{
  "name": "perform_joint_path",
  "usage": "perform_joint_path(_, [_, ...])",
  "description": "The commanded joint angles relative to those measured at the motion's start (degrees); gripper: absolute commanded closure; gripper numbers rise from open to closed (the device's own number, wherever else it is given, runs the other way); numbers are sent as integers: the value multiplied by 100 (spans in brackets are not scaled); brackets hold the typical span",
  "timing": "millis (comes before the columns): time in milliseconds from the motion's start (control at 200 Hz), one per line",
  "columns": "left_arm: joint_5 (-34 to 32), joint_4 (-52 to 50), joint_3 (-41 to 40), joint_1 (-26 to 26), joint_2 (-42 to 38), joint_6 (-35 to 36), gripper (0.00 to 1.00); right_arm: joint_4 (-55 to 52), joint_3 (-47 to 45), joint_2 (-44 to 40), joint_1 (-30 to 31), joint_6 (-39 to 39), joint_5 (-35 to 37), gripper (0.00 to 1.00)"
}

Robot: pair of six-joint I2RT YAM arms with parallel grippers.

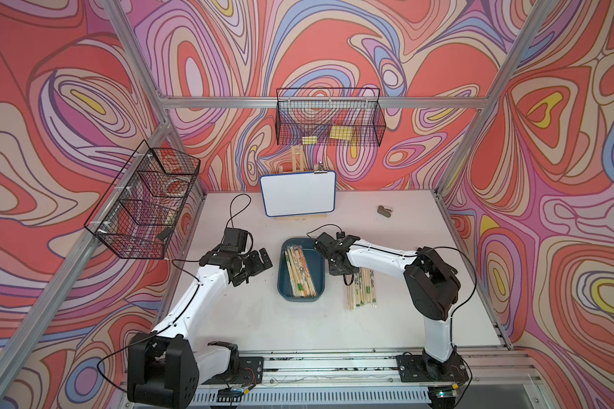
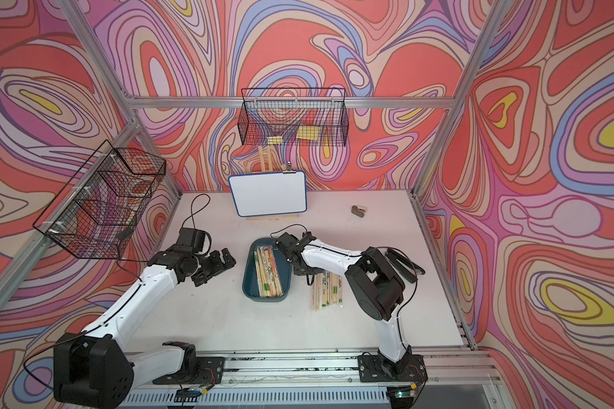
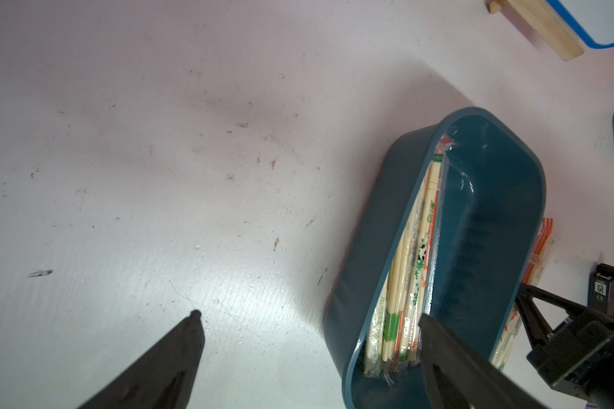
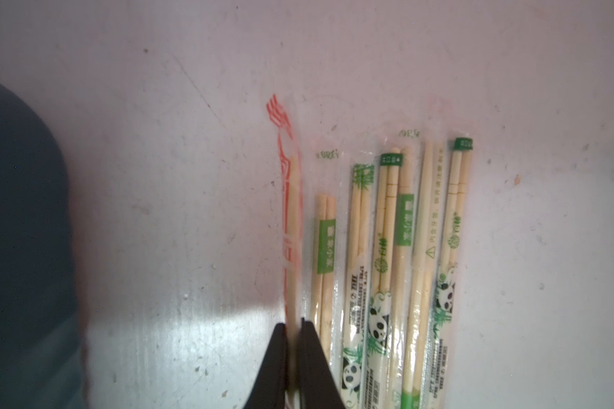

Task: Take the paired disposable chopsticks out of the storage box
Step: Place the paired disposable chopsticks at the center of the board.

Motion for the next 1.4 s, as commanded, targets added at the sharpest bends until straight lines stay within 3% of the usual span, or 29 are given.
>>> perform_joint_path(0, [51, -70, -37, 39, -153, -16, 0, 23, -47, 189, -7, 80, 161, 98])
perform_joint_path(481, [22, -60, -104, 39, -200, -6, 0, -12, 208, 424, -3, -12, 205, 82])
perform_joint_path(916, [19, -57, -113, 40, -199, -15, 0, 10, 257, 1, 3, -55, 27, 78])
perform_joint_path(1392, [-122, -66, -112, 44, -165, 27, 0, 656, 760, -605, 45, -383, -1253, 75])
